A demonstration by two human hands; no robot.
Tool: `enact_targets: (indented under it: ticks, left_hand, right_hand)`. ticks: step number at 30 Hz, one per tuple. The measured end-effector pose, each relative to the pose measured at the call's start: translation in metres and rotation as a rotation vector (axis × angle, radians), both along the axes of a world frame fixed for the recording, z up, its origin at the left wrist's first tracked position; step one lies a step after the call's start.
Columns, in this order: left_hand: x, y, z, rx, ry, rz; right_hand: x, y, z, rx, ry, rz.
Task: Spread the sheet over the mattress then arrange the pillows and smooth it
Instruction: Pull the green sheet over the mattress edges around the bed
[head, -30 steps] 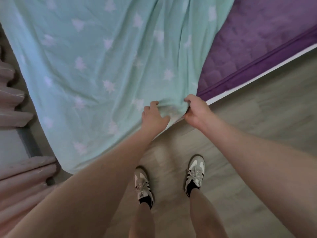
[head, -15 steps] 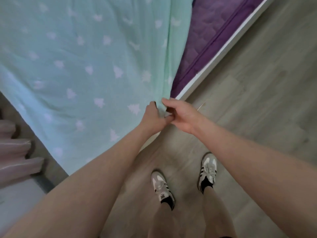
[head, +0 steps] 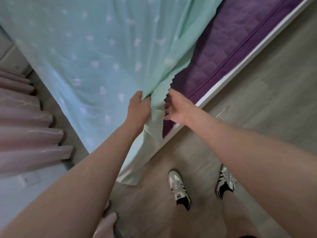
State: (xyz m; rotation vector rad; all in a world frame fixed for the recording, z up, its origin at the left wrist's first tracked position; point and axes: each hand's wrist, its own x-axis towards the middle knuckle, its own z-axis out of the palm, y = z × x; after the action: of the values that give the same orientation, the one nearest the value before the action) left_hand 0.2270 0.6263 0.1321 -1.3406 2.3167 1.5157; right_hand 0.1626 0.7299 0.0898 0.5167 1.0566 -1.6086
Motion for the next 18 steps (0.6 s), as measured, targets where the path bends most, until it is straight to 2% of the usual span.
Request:
enact_targets:
  ticks: [3, 7, 10, 12, 15, 18]
  left_hand:
    - [0.001, -0.001, 0.0, -0.01, -0.031, -0.076]
    - [-0.004, 0.005, -0.002, -0.037, -0.047, -0.114]
    - [-0.011, 0.023, -0.006, -0.019, -0.092, -0.235]
    - [-0.015, 0.036, -0.01, -0.021, -0.129, -0.329]
    - [-0.021, 0.059, -0.021, -0.082, -0.188, -0.443]
    - [-0.021, 0.077, -0.031, -0.121, -0.261, -0.459]
  right_hand:
    - [-0.001, -0.012, 0.009, -0.15, 0.011, -0.139]
    - [-0.004, 0.006, 0.012, -0.179, 0.01, -0.213]
    - [-0.01, 0.032, 0.013, -0.163, 0.022, -0.214]
    - [-0.013, 0.045, 0.011, -0.043, 0.053, -0.217]
    - [-0.015, 0.073, -0.012, 0.319, 0.176, -0.269]
    - [-0.003, 0.114, -0.038, 0.59, 0.185, -0.336]
